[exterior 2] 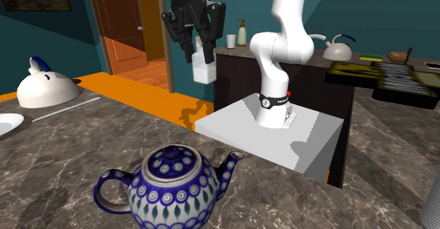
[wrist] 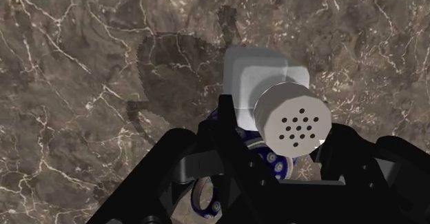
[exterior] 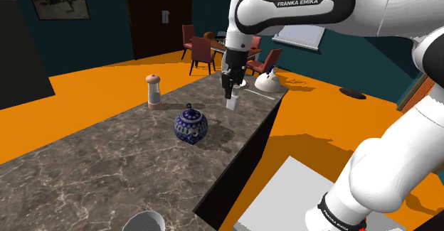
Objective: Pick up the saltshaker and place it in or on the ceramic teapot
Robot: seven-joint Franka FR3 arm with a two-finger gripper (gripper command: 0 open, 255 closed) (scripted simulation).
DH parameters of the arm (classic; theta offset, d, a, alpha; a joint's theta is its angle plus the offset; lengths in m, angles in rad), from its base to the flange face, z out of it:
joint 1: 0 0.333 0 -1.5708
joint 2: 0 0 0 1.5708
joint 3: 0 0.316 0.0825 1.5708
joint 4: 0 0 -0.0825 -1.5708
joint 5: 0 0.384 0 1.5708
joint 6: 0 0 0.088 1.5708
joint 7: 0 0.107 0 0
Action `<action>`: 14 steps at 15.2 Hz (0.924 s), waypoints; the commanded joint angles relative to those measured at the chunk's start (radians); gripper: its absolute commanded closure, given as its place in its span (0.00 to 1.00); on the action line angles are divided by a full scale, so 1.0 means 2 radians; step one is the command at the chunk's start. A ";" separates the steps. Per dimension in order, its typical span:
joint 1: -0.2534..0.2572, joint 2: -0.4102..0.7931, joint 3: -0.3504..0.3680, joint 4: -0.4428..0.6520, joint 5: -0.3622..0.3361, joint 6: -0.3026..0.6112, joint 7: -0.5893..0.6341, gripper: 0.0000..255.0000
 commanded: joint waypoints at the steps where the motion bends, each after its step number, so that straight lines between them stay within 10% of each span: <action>1: 0.000 0.002 0.000 0.015 0.000 -0.013 0.002 1.00; 14: 0.031 0.238 0.026 0.342 -0.020 -0.099 0.067 1.00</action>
